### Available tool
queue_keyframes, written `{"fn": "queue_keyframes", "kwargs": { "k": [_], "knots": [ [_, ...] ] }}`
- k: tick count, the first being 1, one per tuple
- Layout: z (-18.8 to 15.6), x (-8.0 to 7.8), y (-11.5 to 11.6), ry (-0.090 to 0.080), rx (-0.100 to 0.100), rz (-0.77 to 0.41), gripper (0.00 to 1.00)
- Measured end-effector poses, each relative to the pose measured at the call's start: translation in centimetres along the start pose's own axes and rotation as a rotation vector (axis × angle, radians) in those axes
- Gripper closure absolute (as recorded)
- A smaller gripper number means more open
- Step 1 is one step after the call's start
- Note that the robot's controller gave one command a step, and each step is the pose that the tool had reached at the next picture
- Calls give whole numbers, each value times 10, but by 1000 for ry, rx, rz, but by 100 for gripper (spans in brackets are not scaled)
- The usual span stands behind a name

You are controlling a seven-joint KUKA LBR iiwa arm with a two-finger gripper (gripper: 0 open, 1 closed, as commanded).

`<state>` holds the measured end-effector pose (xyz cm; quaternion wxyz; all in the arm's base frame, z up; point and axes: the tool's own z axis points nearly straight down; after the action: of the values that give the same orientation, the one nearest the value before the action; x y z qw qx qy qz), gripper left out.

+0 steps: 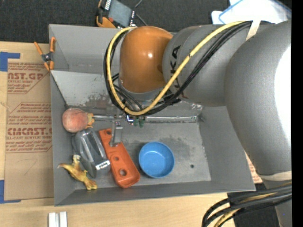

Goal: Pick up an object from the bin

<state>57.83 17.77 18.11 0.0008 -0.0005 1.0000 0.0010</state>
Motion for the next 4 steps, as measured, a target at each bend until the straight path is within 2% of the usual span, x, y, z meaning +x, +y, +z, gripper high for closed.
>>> {"fn": "queue_keyframes", "kwargs": {
  "k": [1,2,3,4],
  "knots": [
    [0,0,0,-1,0,0,0],
    [53,3,2,3,-1,20,0],
    [67,-10,-4,-8,-4,22,0],
    [110,10,-8,-5,-3,-228,0]
  ]
}}
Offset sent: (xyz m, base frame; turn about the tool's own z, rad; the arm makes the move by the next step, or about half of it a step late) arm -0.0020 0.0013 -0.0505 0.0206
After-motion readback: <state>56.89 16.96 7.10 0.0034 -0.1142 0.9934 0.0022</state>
